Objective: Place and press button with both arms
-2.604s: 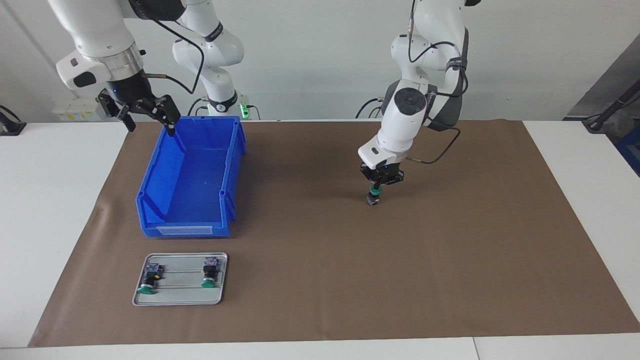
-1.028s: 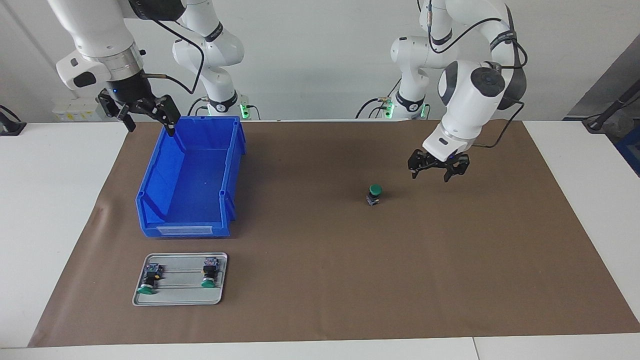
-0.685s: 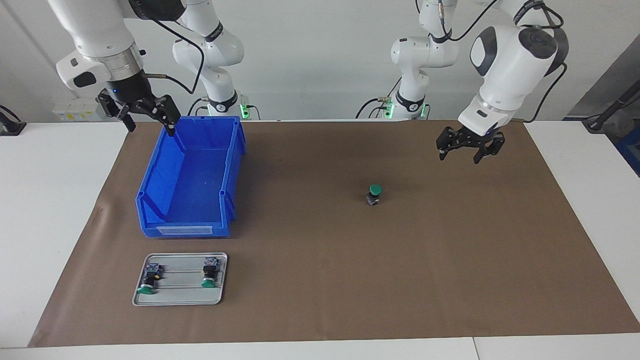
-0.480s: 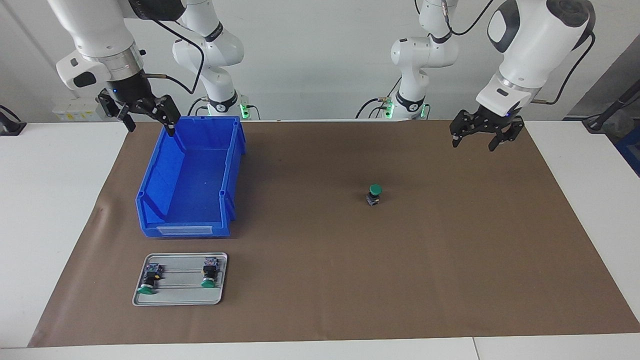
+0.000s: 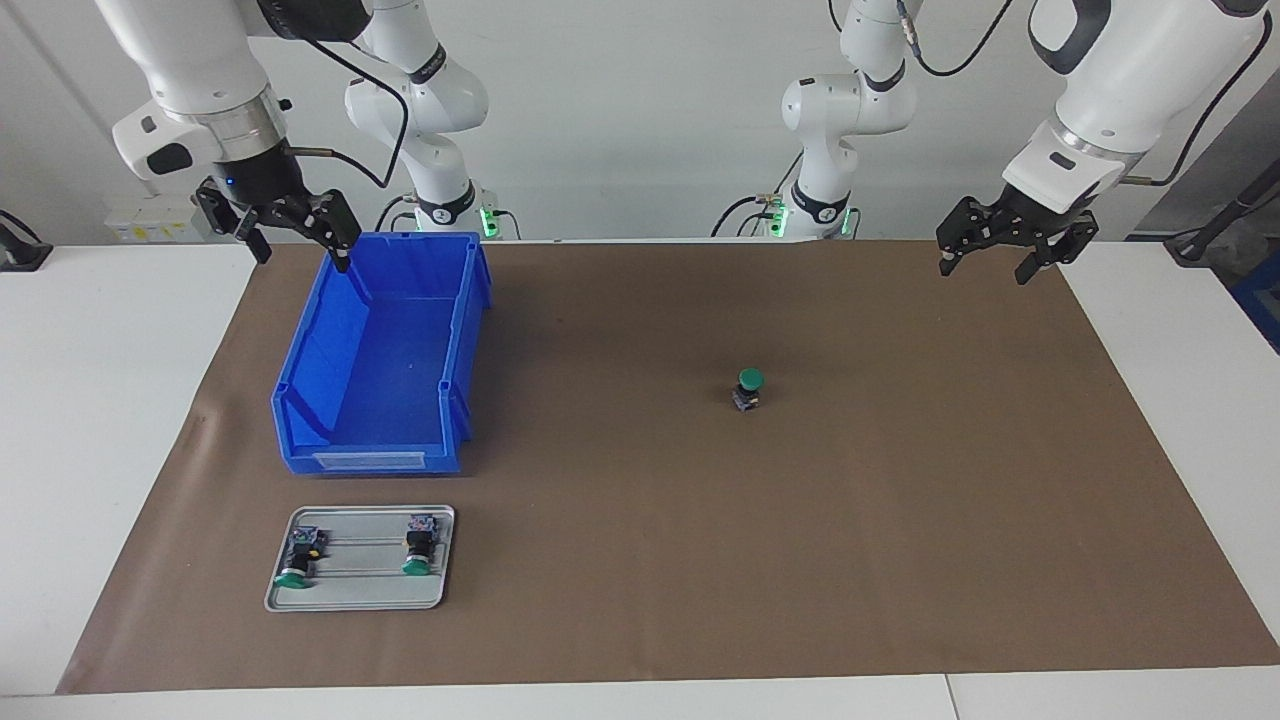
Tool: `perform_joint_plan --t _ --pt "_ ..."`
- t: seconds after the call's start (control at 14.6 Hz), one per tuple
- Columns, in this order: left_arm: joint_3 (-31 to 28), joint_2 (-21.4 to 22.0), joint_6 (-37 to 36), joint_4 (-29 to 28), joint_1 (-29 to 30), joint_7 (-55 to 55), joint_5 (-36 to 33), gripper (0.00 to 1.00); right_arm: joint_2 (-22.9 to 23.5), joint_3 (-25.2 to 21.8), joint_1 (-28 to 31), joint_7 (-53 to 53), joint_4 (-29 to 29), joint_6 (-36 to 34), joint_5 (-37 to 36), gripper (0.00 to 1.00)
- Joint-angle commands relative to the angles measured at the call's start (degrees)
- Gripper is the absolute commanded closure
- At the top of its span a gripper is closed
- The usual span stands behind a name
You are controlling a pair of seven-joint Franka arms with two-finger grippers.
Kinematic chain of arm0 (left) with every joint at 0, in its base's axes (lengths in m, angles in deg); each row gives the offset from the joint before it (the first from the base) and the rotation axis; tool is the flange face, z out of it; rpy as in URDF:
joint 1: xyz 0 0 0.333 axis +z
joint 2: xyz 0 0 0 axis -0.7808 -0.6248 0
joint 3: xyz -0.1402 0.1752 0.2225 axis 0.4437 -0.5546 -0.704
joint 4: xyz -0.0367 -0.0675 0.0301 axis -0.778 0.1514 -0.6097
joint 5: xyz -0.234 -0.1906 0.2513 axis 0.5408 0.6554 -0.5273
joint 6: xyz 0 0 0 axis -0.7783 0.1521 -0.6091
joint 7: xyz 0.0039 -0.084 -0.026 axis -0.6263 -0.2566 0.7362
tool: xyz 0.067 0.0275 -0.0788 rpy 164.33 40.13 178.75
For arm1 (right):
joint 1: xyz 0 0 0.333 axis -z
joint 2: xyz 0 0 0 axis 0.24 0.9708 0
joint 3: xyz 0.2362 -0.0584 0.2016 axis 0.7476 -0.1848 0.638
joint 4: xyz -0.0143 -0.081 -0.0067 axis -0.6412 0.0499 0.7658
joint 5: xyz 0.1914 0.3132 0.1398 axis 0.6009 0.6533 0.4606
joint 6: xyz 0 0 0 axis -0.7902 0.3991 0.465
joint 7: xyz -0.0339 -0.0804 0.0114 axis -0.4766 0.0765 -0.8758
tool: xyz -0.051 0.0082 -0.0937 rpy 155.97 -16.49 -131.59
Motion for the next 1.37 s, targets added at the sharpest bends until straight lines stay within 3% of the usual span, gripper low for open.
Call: perform_joint_plan --t 0.0,0.21,1.3 --pt "0.4 3.3 2.3 -5.3 0.6 -1.5 -1.0 0.0 -1.4 0.2 0.3 0.6 -1.6 0.7 1.5 0.0" --pt "0.4 5.9 2.6 -8.3 0.7 -1.6 -1.1 0.0 -1.4 0.2 0.3 0.6 -1.6 0.7 1.5 0.0" --pt "0.5 5.6 3.2 -7.8 0.8 -0.5 -2.8 0.0 -1.4 0.2 0.3 0.5 -1.6 0.7 1.5 0.0"
